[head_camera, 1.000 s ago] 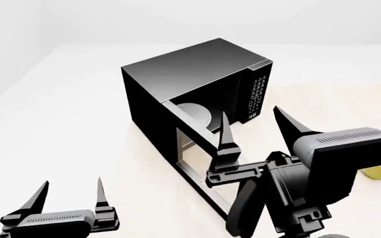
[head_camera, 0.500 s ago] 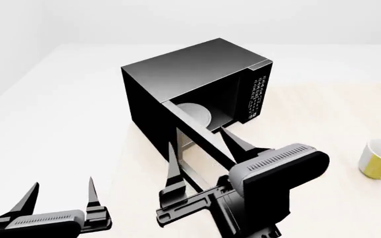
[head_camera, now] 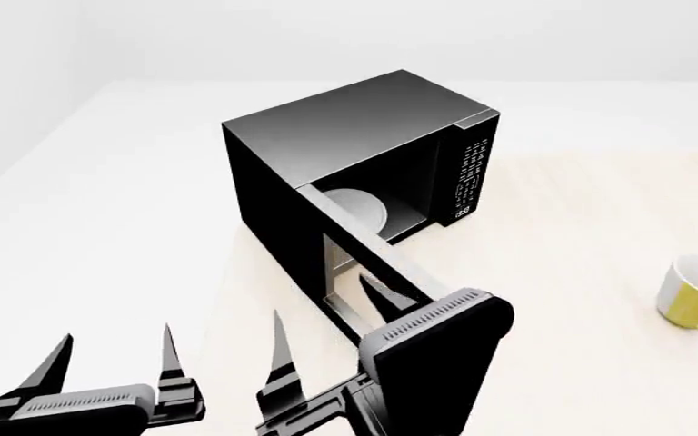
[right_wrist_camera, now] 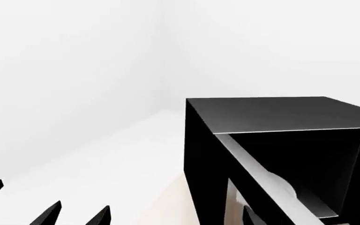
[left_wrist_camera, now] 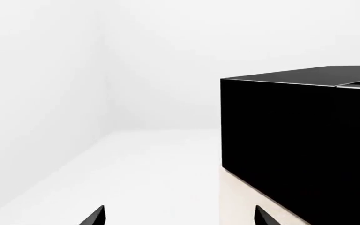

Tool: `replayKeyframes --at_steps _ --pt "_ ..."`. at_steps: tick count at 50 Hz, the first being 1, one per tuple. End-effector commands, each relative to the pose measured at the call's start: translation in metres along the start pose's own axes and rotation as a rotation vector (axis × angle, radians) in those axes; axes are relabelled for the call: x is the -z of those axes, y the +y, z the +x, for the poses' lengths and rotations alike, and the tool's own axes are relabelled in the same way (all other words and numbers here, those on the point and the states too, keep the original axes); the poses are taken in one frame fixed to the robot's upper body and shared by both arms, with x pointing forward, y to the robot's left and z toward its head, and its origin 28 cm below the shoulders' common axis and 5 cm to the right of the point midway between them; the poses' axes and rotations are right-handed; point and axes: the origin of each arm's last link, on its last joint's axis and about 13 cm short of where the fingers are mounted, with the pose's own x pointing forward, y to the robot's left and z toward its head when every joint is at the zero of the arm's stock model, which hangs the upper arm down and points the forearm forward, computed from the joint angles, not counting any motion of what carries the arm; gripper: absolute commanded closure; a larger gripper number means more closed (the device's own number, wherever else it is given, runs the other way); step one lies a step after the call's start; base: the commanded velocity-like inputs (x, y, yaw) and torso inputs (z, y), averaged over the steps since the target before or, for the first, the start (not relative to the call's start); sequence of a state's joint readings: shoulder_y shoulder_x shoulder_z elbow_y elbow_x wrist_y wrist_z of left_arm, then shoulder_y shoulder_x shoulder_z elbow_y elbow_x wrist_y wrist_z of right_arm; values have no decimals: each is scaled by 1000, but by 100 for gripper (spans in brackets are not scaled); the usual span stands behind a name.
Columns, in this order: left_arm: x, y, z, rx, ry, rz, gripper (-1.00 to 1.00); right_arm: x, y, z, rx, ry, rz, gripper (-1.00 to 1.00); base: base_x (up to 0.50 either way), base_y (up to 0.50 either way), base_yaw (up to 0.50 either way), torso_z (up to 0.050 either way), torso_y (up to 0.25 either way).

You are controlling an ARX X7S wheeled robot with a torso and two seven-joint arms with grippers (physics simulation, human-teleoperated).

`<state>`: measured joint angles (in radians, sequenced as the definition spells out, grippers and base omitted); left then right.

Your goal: Close the microwave.

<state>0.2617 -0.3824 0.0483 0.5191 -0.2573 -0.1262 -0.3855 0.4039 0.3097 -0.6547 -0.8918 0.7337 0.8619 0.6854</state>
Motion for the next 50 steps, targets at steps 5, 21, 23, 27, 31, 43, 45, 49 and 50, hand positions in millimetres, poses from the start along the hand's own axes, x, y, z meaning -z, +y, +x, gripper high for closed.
replayKeyframes --at_steps 5,21,23,27,31,43,45,49,50 --pt "1 -2 0 12 -2 2 -100 13 2 6 3 63 -19 -100 0 0 0 0 0" --pt "0 -1 0 6 -6 1 -100 29 0 20 1 142 -4 -100 0 0 0 0 0" --pt "0 -1 0 10 -5 2 -100 32 -1 23 18 148 -11 -100 0 0 0 0 0" --pt "0 -2 -1 11 -6 3 -100 36 -1 25 24 160 -21 -100 0 0 0 0 0" --pt "-1 -2 -1 13 -6 3 -100 40 -1 27 30 175 -26 -100 0 0 0 0 0" --pt "-1 -2 0 12 -4 1 -100 54 -3 34 55 219 -46 -100 0 0 0 0 0" --pt "0 -2 -1 13 -4 3 -100 55 -2 34 54 223 -51 -100 0 0 0 0 0" --pt "0 -2 -1 13 -4 1 -100 56 -6 38 71 235 -50 -100 0 0 0 0 0" --pt "-1 -2 -1 12 -4 1 -100 56 -6 38 72 234 -50 -100 0 0 0 0 0"
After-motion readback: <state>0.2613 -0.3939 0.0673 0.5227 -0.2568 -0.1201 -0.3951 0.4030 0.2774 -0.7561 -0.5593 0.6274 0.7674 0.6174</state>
